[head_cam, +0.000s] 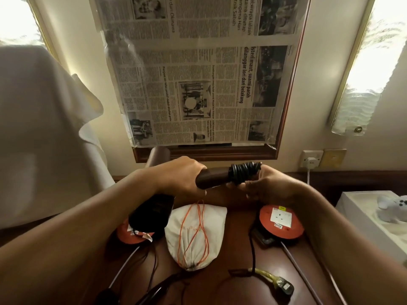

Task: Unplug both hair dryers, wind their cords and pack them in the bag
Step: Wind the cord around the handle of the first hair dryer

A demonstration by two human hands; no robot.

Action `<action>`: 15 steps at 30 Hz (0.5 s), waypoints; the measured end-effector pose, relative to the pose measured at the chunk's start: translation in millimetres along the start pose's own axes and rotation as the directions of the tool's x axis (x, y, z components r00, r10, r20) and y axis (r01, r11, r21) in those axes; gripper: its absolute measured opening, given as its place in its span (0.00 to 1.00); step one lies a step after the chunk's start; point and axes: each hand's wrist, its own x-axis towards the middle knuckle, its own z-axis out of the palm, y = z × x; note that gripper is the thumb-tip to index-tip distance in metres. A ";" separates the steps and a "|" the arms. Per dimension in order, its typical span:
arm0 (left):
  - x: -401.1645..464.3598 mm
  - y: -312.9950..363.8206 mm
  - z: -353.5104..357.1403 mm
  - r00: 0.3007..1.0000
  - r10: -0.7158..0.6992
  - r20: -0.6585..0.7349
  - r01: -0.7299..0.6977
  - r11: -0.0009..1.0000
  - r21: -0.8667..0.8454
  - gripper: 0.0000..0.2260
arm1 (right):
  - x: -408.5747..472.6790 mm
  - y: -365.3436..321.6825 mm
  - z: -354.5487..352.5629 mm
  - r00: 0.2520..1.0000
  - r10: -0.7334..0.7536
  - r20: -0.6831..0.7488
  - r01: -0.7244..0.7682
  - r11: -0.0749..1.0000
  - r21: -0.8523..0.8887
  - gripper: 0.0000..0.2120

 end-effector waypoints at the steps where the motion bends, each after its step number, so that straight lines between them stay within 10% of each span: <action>1: 0.1 1.0 1.8 1.000 0.010 0.011 -0.011 0.999 0.038 0.09 | 1.5 -5.3 -7.6 0.997 0.061 0.050 -0.053 0.987 -0.151 0.11; 4: 1.8 5.1 6.3 1.000 0.022 0.000 -0.022 0.992 0.121 0.09 | 5.7 -19.1 -16.9 0.974 0.142 0.177 -0.055 0.906 -0.420 0.13; 9: 5.5 12.0 12.5 0.999 0.037 0.007 -0.038 0.973 0.228 0.09 | 22.4 -31.7 -20.8 0.891 0.342 0.299 -0.250 0.918 -0.307 0.14; 15: 12.5 11.6 43.5 1.000 0.013 -0.007 -0.010 0.939 0.344 0.12 | 23.0 -28.1 17.4 0.934 0.353 -0.056 -0.320 0.757 -0.570 0.20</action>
